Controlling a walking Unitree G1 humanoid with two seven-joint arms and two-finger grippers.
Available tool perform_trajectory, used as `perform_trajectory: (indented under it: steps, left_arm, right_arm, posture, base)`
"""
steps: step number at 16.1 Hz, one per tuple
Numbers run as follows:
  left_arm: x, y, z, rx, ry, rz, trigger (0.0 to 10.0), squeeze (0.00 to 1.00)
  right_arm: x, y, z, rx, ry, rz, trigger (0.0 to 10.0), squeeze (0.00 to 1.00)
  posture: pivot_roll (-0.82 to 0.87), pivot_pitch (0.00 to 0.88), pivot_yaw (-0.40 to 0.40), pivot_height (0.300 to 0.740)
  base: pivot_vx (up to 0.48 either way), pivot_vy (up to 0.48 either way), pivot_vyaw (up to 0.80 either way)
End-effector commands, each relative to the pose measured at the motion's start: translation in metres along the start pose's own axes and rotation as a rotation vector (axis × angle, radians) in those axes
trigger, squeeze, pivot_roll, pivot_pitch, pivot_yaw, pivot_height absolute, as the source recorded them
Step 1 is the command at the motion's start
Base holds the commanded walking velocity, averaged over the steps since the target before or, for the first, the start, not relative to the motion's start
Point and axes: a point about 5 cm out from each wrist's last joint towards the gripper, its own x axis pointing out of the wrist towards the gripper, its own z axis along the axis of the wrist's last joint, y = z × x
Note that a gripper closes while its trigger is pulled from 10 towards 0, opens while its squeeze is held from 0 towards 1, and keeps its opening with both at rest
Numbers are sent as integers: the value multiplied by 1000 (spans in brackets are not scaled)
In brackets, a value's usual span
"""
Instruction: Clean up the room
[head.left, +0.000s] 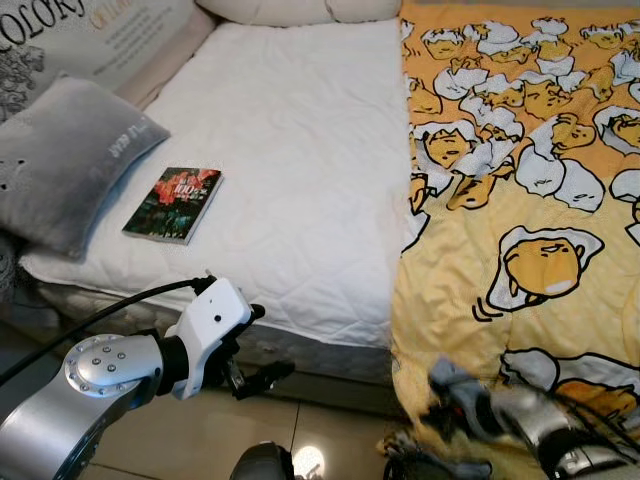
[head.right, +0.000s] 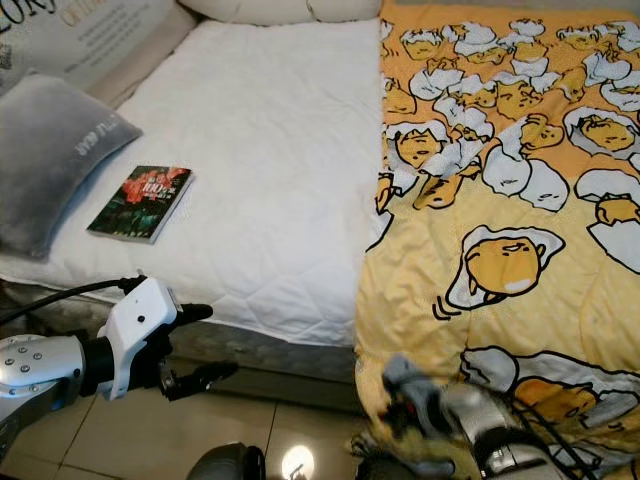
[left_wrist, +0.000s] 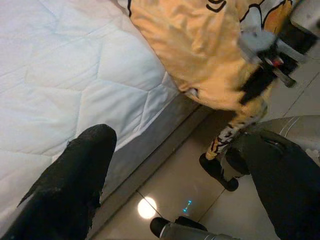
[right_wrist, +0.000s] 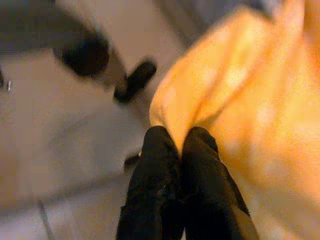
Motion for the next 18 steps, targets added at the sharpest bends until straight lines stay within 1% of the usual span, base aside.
perform_trajectory:
  steps: [1, 2, 3, 5, 6, 7, 8, 10, 11, 12, 13, 14, 15, 17, 18]
  left_arm:
    - [-1, 0, 0, 13, 8, -4, 10000, 0]
    - [-1, 0, 0, 14, 8, -4, 10000, 0]
    - [-1, 0, 0, 14, 8, -5, 10000, 0]
    - [-1, 1, 0, 14, 9, -6, 10000, 0]
    - [-1, 1, 0, 15, 9, -6, 10000, 0]
    - [-2, 1, 0, 15, 9, -5, 10000, 0]
    - [-2, 1, 0, 15, 9, -4, 10000, 0]
    - [-2, 1, 0, 13, 8, -1, 10000, 0]
    - [-2, 1, 0, 12, 7, 0, 10000, 0]
    - [-1, 2, 0, 12, 6, 2, 10000, 0]
    - [0, 2, 0, 12, 6, 2, 10000, 0]
    - [0, 1, 1, 13, 4, 1, 10000, 0]
    - [1, 1, 1, 13, 3, -1, 10000, 0]
    - [1, 0, 2, 15, 2, -6, 10000, 0]
    - [0, 0, 2, 16, 4, -9, 10000, 0]
  right_arm:
    - [-1, -2, 15, 5, -67, 18, 10000, 1000]
    - [-1, -2, 23, -5, -100, 44, 10000, 1000]
    - [-2, -2, 26, -7, -113, 56, 10000, 1000]
    - [-4, 1, 40, -20, -163, 145, 10000, 1000]
    - [-5, 2, 44, -24, -177, 167, 10000, 1000]
    - [-5, -1, 51, -28, -208, 130, 10000, 1000]
    - [-4, -3, 57, -26, -237, 88, 10000, 1000]
    - [-3, -15, 80, -26, -343, -161, 10000, 1000]
    - [-4, -21, 91, -7, -378, -301, 10000, 1000]
    - [-4, -27, 103, 36, -411, -433, 10000, 1000]
    - [-4, -28, 107, 51, -422, -470, 10000, 1000]
    - [-3, -29, 114, 58, -427, -545, 10000, 1000]
    - [-1, -29, 120, 86, -438, -588, 10000, 1000]
    - [3, -26, 130, 83, -427, -653, 10000, 1000]
    - [5, -25, 137, 43, -385, -780, 10000, 584]
  posture:
    - [217, 80, 79, 740]
    - [217, 79, 79, 740]
    - [217, 79, 79, 740]
    - [219, 81, 79, 740]
    - [221, 82, 79, 740]
    - [221, 83, 77, 740]
    - [222, 84, 78, 740]
    - [221, 90, 81, 740]
    - [220, 94, 82, 740]
    - [215, 99, 88, 740]
    - [215, 99, 88, 740]
    - [214, 100, 91, 740]
    - [216, 104, 94, 740]
    - [221, 109, 97, 740]
    - [227, 116, 98, 740]
  base:
    - [0, 0, 0]
    - [0, 0, 0]
    - [0, 0, 0]
    - [0, 0, 0]
    - [0, 0, 0]
    - [0, 0, 0]
    - [0, 0, 0]
    - [0, 0, 0]
    - [0, 0, 0]
    - [0, 0, 0]
    - [0, 0, 0]
    - [0, 0, 0]
    - [0, 0, 0]
    - [0, 0, 0]
    - [0, 0, 0]
